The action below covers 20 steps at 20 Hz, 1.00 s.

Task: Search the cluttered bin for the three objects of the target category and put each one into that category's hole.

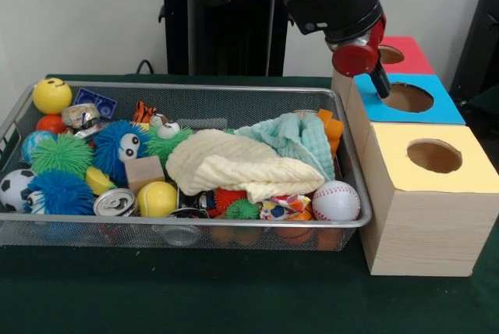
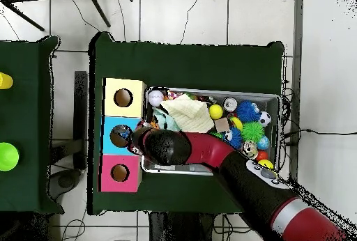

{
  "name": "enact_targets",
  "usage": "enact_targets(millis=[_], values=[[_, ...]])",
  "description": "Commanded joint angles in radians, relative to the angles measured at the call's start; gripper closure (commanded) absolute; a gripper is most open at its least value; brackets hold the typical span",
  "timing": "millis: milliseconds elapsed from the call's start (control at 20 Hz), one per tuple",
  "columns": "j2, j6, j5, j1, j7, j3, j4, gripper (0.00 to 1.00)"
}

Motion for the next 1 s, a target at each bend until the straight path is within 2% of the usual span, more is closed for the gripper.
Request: enact_targets(millis=[50,300,550,1000], values=[[-0.049,0.052,0.044,0.043,0.276,-0.092,-0.067,1.0],[-0.088,0.069,0.04,0.046,0.255,-0.108,-0.062,1.0],[-0.168,0.134,0.055,0.042,0.239,-0.111,-0.047,1.0],[-0.192,0.18,0.061,0.018,0.201,-0.083,-0.045,1.0]])
